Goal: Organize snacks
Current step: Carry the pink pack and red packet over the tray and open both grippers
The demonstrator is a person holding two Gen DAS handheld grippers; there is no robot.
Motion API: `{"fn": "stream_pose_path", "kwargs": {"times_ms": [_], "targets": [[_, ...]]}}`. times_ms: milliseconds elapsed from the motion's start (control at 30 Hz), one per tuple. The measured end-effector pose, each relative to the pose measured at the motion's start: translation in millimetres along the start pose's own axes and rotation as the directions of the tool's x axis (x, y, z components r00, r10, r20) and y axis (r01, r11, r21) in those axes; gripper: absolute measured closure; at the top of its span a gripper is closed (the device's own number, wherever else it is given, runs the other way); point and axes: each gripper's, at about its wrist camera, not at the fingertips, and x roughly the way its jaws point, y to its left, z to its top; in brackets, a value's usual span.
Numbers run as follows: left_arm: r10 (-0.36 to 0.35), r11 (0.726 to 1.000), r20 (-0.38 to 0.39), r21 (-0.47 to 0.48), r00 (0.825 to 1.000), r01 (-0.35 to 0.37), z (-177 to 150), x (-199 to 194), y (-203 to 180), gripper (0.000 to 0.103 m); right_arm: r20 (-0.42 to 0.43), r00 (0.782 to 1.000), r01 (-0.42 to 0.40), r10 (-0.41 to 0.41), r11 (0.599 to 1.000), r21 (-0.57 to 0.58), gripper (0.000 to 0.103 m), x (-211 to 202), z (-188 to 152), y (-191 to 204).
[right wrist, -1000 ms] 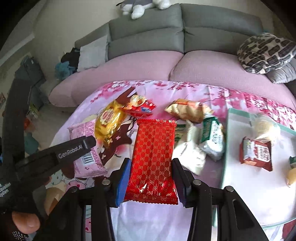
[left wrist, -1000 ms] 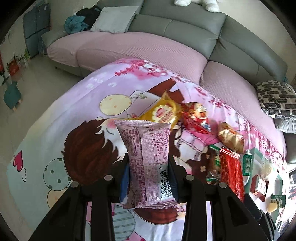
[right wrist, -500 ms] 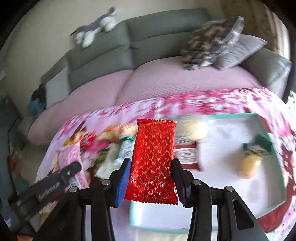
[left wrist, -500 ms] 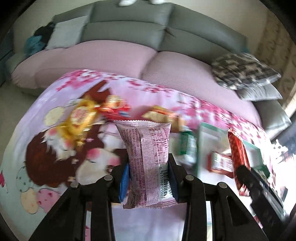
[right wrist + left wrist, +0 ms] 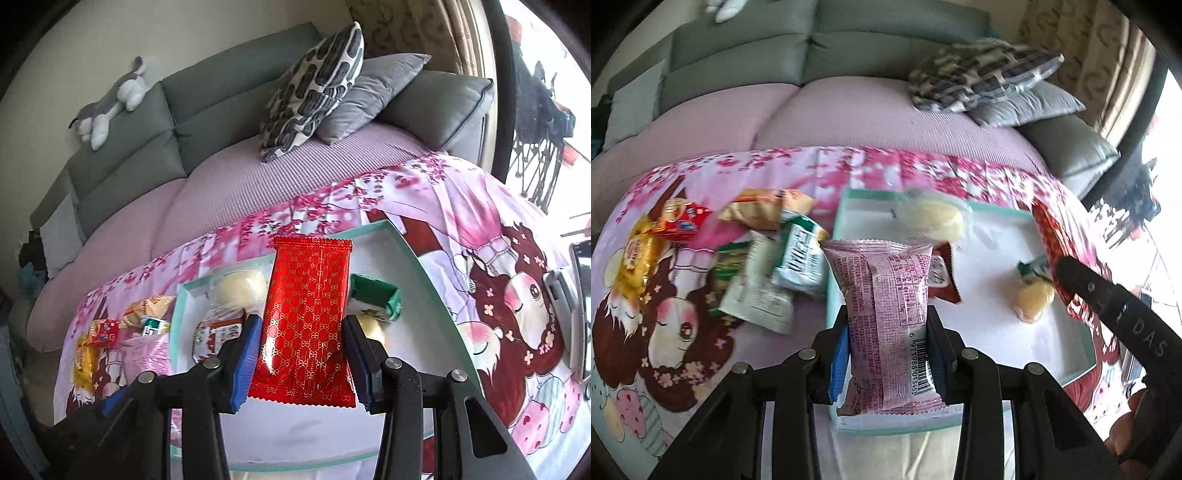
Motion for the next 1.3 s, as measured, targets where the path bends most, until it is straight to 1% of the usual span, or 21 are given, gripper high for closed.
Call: {"fn": "stream_pose_path", "kwargs": {"times_ms": [200,567,800,833,900,933,967,1133,1300], "targets": [[0.010,1.000,-0.031,0.017,0.999,-0.010,-4.5,8.7,-7.4,0.064,-0.028,1.000,-0.015,0.014,1.000,0.000,0.055,8.5,-3.2,0.1],[0.019,1.000,-0.049,-0.024,0.999,-0.020,-5.1,16.3,-0.3,0.064,-0.080,0.997,-0.012,0.011,1.000,-0.013,0.055,23.8,-10.8,7.1],[0.025,0.999,-0.082,-0.039,0.996,-0.029,-6.8,25.8,2.5,0.064,-0.127,0.992,-0.001,-0.002,1.000,-0.019,0.055,38.2,-17.6,8.8],[0.028,0.999,-0.085,-0.041,0.996,-0.031,-7.2,26.5,2.6,0.063,-0.129,0.992,0.000,-0.003,1.000,-0.018,0.055,38.6,-17.9,8.5],[0.027,0.999,-0.086,-0.043,0.996,-0.031,-7.0,26.9,3.4,0.057,-0.132,0.991,0.003,-0.005,1.000,-0.015,0.055,39.7,-18.0,7.9],[0.027,0.998,-0.086,-0.045,0.996,-0.031,-7.1,26.6,3.8,0.047,-0.137,0.991,0.006,-0.008,1.000,-0.013,0.055,40.5,-18.4,7.1],[0.026,0.998,-0.086,-0.049,0.996,-0.030,-6.8,26.4,4.3,0.041,-0.140,0.990,0.009,-0.010,1.000,-0.011,0.055,41.2,-18.4,6.6],[0.026,0.998,-0.077,-0.055,0.997,-0.030,-5.5,23.2,6.4,0.041,-0.149,0.988,0.026,-0.026,1.000,-0.006,0.053,43.0,-18.3,4.3],[0.030,0.996,-0.057,-0.081,0.998,-0.035,-2.2,17.0,13.0,0.040,-0.152,0.988,0.022,-0.022,1.000,-0.005,0.052,42.8,-17.7,4.3]]}}
